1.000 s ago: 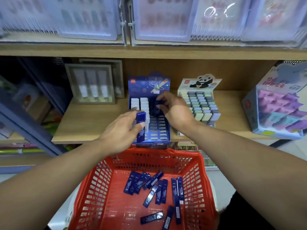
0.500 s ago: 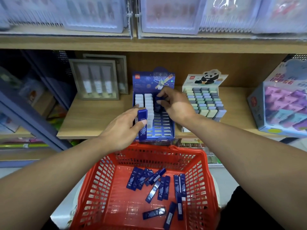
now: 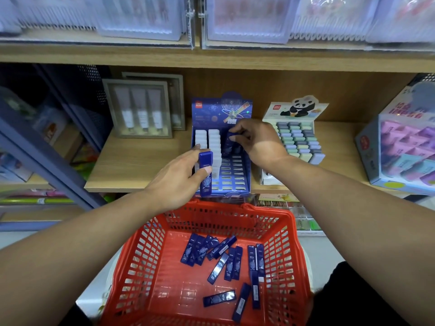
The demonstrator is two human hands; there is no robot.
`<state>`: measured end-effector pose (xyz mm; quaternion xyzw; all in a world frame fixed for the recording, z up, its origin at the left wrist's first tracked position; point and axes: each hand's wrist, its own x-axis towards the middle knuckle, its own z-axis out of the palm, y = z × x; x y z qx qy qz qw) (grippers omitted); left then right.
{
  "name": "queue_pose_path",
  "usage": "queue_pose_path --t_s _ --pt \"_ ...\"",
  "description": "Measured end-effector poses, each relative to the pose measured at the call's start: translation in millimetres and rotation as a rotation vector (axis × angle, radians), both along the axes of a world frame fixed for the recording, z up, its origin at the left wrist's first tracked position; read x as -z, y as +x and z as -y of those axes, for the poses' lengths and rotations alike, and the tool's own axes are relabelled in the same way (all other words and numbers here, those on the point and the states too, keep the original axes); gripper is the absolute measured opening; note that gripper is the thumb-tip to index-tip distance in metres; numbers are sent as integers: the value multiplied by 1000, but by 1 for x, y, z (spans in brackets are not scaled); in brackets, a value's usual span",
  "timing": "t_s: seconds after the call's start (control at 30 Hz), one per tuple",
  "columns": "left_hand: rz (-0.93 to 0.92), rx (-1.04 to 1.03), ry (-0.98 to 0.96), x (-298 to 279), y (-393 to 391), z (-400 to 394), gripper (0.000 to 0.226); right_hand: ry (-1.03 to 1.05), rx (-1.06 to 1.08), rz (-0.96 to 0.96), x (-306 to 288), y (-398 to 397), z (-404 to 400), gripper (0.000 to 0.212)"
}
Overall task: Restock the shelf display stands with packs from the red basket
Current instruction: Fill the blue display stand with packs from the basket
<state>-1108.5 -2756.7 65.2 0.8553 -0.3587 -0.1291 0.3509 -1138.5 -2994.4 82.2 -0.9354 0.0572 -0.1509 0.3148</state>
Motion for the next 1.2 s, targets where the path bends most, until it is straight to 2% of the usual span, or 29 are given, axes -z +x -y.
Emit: queue_pose_path --t_s 0.1,0.3,0.43,0.67,0.97,1.1,1.2 --pt "12 4 -9 -1 -1 1 34 -126 31 -7 -5 5 -3 17" --pt "-2 -15 -15 -2 -2 1 35 -154 105 -73 -10 8 -11 18" --pt "-76 -107 -73 -7 -6 4 24 -211 127 -137 -9 10 -13 20" --pt "-106 -122 -102 -11 -12 5 19 -244 169 -174 -15 13 -15 20" --pt "-122 -114 -103 -13 -14 4 22 -229 231 -202 -20 15 -19 23" --pt "-142 -112 -88 -13 -12 4 38 -246 217 -212 -23 15 -18 24" --pt "-129 -103 -63 -11 -12 4 39 -275 217 -209 -23 13 -18 25"
